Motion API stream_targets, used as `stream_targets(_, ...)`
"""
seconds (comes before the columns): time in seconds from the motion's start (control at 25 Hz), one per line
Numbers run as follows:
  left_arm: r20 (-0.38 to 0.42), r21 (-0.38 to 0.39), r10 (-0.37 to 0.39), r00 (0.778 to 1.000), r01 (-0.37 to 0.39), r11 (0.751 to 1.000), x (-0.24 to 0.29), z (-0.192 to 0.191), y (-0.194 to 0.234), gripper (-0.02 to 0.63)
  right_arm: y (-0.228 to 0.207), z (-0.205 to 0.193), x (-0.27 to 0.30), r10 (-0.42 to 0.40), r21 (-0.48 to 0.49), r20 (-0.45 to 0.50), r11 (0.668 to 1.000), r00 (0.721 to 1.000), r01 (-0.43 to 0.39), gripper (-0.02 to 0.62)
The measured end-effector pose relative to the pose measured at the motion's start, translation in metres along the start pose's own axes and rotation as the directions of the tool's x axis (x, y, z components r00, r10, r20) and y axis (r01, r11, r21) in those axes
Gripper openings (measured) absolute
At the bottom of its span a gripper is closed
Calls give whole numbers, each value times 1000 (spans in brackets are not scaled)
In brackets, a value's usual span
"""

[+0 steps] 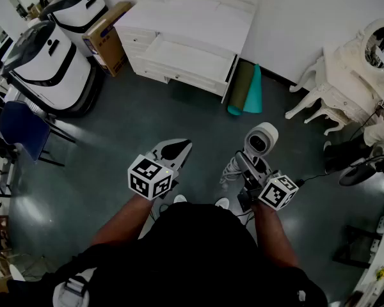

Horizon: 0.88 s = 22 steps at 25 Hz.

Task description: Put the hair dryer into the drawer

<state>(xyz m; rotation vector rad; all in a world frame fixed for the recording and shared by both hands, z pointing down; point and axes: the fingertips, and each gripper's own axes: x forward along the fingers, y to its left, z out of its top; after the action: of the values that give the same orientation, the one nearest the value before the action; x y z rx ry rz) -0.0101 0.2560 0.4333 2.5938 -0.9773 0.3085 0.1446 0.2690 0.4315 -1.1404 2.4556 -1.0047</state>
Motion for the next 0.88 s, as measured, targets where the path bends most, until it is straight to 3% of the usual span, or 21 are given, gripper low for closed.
stream_targets(0.88, 10, -8, 0, 1000, 0, 1000, -9, -6, -5, 11, 8, -8, -4, 0, -14, -4, 1000, 1000, 0, 213)
